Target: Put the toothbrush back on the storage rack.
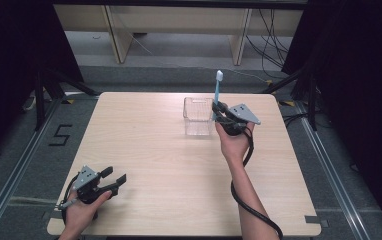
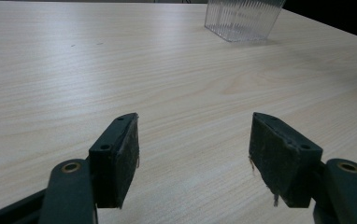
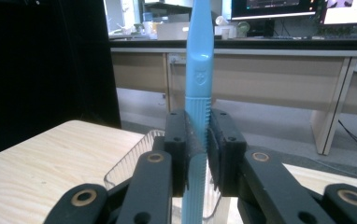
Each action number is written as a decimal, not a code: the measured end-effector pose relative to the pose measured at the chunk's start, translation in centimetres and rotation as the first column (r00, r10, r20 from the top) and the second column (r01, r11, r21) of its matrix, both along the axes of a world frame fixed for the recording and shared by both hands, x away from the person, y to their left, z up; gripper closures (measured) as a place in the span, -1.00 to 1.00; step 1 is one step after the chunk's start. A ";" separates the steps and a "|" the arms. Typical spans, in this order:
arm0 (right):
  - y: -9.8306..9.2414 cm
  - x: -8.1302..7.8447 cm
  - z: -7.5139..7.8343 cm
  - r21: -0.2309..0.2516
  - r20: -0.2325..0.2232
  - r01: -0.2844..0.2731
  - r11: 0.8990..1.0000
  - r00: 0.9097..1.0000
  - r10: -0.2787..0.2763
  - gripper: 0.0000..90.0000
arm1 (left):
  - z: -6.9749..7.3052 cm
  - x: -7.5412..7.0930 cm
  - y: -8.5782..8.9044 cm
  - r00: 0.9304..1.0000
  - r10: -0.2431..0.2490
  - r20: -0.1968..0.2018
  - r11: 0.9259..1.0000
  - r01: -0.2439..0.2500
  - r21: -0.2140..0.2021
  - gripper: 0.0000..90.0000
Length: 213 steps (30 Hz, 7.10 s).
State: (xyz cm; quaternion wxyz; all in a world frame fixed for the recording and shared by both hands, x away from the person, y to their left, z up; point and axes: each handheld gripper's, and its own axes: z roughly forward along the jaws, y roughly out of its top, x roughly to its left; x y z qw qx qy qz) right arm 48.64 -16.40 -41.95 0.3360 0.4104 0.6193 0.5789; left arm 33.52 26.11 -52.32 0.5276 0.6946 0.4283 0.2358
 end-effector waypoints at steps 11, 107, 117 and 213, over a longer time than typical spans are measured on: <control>0.6 1.2 -0.1 -0.005 0.014 0.014 1.000 1.000 -0.014 0.75 | 0.0 -0.1 0.0 1.000 0.008 -0.005 1.000 -0.008 -0.004 -0.27; 0.8 1.7 -3.2 -0.069 -0.029 0.046 0.997 0.998 -0.048 0.74 | -0.1 0.1 0.1 1.000 -0.014 0.016 1.000 0.014 -0.009 -0.27; 0.9 1.6 -3.4 -0.073 -0.042 0.057 0.996 0.997 -0.060 0.74 | 0.0 -0.1 0.0 1.000 0.005 -0.007 1.000 -0.005 -0.010 -0.27; -1.3 -0.5 -2.5 -0.185 -0.213 0.017 0.983 0.975 -0.057 0.02 | 0.0 -0.1 -0.1 1.000 0.002 -0.002 1.000 -0.002 -0.001 -0.27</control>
